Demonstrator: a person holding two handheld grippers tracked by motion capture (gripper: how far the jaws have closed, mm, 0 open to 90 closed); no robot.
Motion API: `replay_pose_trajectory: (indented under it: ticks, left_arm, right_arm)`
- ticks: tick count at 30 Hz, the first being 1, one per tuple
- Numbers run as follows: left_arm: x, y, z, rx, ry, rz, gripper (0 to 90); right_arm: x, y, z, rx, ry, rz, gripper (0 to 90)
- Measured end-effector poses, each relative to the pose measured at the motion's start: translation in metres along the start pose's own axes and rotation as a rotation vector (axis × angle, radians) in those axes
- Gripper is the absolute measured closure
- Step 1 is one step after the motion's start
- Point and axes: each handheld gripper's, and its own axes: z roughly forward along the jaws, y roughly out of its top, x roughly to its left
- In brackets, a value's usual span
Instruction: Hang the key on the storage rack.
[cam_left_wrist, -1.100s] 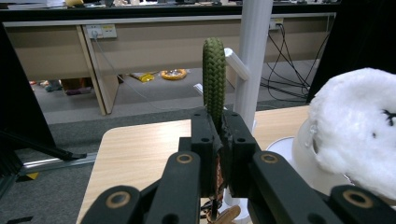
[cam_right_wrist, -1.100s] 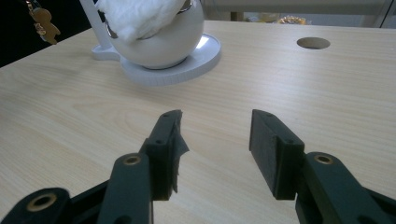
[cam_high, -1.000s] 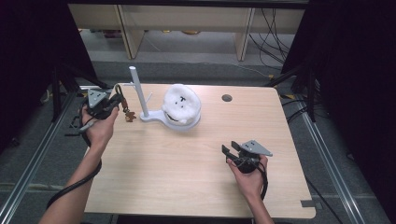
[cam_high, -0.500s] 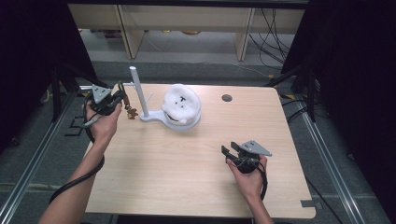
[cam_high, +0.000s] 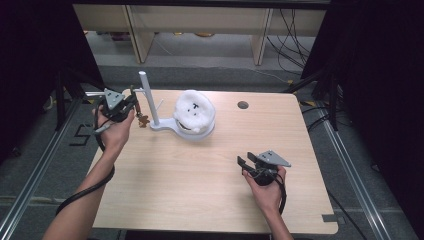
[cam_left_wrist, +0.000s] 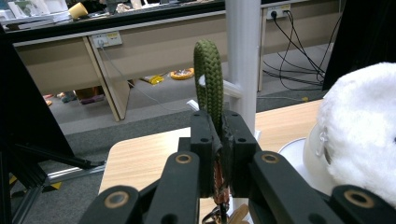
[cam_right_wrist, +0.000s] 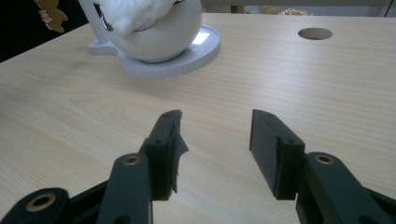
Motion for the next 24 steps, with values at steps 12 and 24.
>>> replay_pose_trajectory:
  ticks: [12,24]
  left_arm:
    - [-0.0018,-0.0033,0.0056,0.016,-0.007,0.007,83.8]
    - [-0.0041,-0.0053,0.0107,0.022,-0.007,0.016,83.8]
  right_arm:
    - [0.0027,-0.0003,-0.0009,-0.002,0.011,0.042,54.3]
    - [-0.0002,-0.0006,0.0000,-0.011,0.016,0.008,54.2]
